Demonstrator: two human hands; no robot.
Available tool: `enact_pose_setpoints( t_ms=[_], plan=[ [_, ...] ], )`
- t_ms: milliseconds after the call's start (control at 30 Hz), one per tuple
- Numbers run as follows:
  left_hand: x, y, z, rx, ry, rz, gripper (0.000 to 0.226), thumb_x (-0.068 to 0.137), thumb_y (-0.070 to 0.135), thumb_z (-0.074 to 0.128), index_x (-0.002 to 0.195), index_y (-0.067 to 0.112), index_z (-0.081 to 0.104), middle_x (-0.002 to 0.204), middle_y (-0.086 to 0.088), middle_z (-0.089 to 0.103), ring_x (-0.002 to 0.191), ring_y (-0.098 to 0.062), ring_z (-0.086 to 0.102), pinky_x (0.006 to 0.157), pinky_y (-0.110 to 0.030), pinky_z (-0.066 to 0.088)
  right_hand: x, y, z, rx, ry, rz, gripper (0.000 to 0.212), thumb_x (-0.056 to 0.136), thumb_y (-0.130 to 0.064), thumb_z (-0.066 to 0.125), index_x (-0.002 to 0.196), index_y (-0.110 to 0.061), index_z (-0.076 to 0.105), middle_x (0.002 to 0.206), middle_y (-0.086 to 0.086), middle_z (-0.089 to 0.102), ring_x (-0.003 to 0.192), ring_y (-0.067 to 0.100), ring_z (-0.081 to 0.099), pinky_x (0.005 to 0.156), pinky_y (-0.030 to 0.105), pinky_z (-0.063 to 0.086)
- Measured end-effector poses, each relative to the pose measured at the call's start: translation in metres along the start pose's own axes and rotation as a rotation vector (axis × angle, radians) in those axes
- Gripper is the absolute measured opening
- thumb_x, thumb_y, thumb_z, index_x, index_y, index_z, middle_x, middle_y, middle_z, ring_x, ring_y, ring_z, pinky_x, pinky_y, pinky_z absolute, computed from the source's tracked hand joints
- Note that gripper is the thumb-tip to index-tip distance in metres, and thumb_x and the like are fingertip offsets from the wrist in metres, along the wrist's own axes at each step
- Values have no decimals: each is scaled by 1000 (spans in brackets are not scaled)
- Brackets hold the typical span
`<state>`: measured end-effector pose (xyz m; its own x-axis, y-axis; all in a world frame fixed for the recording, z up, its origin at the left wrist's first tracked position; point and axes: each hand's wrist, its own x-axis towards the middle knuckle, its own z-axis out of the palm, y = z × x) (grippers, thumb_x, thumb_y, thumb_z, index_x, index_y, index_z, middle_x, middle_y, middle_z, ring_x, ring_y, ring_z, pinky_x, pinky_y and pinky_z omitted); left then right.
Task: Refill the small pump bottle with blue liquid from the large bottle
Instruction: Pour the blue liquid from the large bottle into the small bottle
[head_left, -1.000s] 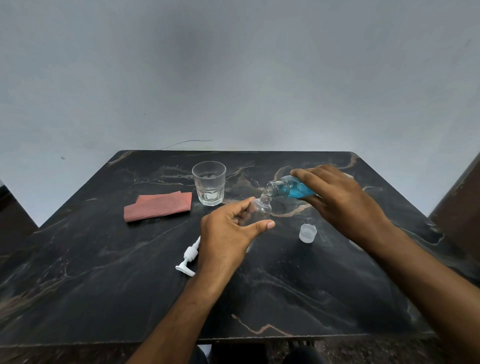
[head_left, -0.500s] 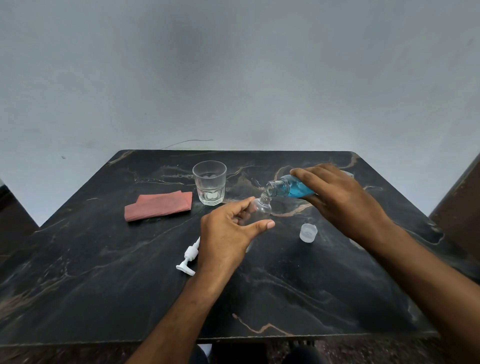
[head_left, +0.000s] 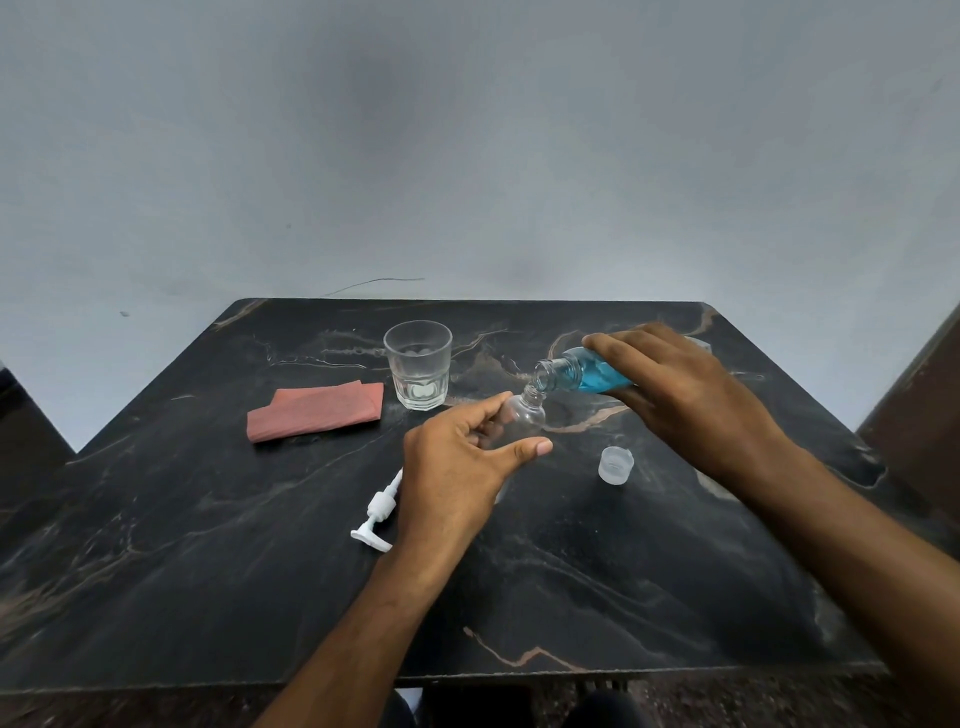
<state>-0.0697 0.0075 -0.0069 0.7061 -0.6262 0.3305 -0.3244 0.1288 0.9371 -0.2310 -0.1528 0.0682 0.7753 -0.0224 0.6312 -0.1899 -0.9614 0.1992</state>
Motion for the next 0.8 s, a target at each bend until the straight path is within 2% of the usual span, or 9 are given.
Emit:
enact_pose_setpoints(
  t_ms=[800],
  plan=[
    [1, -1, 0, 0, -2, 14, 65, 58, 19, 98, 119, 20, 75, 81, 38, 71, 91, 12, 72, 73, -4, 53, 5, -1, -4, -17, -9, -16, 51, 81, -8, 79, 128, -3, 59, 114, 16, 69, 98, 35, 64, 73, 45, 57]
  ],
)
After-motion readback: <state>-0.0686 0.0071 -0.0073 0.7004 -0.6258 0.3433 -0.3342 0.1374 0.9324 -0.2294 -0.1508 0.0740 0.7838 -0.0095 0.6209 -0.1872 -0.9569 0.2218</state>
